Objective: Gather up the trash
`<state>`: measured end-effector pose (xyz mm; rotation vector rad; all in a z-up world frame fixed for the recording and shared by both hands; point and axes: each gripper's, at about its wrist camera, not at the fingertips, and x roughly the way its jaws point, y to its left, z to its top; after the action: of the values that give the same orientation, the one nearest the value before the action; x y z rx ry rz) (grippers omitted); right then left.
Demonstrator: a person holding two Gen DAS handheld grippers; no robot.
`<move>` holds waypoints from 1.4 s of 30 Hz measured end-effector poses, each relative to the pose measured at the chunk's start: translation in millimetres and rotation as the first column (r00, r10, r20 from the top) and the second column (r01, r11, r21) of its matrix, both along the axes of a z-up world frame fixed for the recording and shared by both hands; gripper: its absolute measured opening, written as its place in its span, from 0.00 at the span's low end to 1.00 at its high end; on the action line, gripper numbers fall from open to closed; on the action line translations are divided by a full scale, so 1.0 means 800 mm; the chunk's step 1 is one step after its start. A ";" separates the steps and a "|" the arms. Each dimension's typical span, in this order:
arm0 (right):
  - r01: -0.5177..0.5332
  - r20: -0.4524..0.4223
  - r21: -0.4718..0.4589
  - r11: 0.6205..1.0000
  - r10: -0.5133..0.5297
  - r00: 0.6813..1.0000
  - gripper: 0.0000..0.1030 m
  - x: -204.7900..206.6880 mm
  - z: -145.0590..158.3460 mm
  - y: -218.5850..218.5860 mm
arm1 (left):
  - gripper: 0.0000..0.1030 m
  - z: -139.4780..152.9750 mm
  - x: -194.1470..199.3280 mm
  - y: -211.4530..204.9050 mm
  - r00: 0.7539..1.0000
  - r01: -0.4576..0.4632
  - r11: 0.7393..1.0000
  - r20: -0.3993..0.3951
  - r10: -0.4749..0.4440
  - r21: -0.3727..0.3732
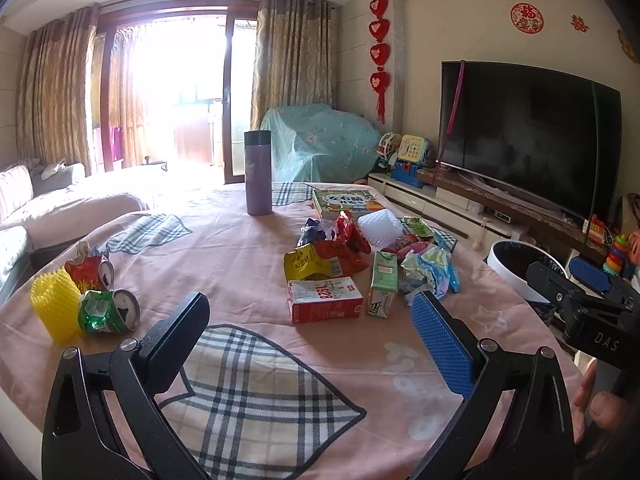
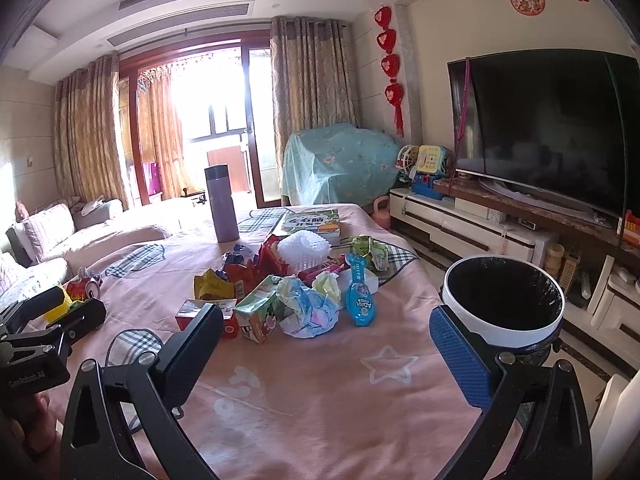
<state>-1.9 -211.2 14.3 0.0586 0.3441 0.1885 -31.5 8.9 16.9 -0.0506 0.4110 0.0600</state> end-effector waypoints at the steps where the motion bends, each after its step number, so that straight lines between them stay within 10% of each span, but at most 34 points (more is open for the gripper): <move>1: 0.001 0.000 0.000 1.000 -0.001 1.000 1.00 0.000 0.000 0.000 | 1.00 0.000 0.000 0.001 1.000 0.001 1.000 0.001 -0.001 -0.001; 42: -0.041 -0.056 0.036 0.999 0.043 0.998 1.00 0.019 -0.009 0.009 | 1.00 -0.019 0.019 0.018 0.999 0.018 1.000 -0.039 -0.018 -0.001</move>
<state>13.6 -203.7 6.7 0.0914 0.3989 0.2348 -16.5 22.9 1.7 -0.0463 0.4500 0.0428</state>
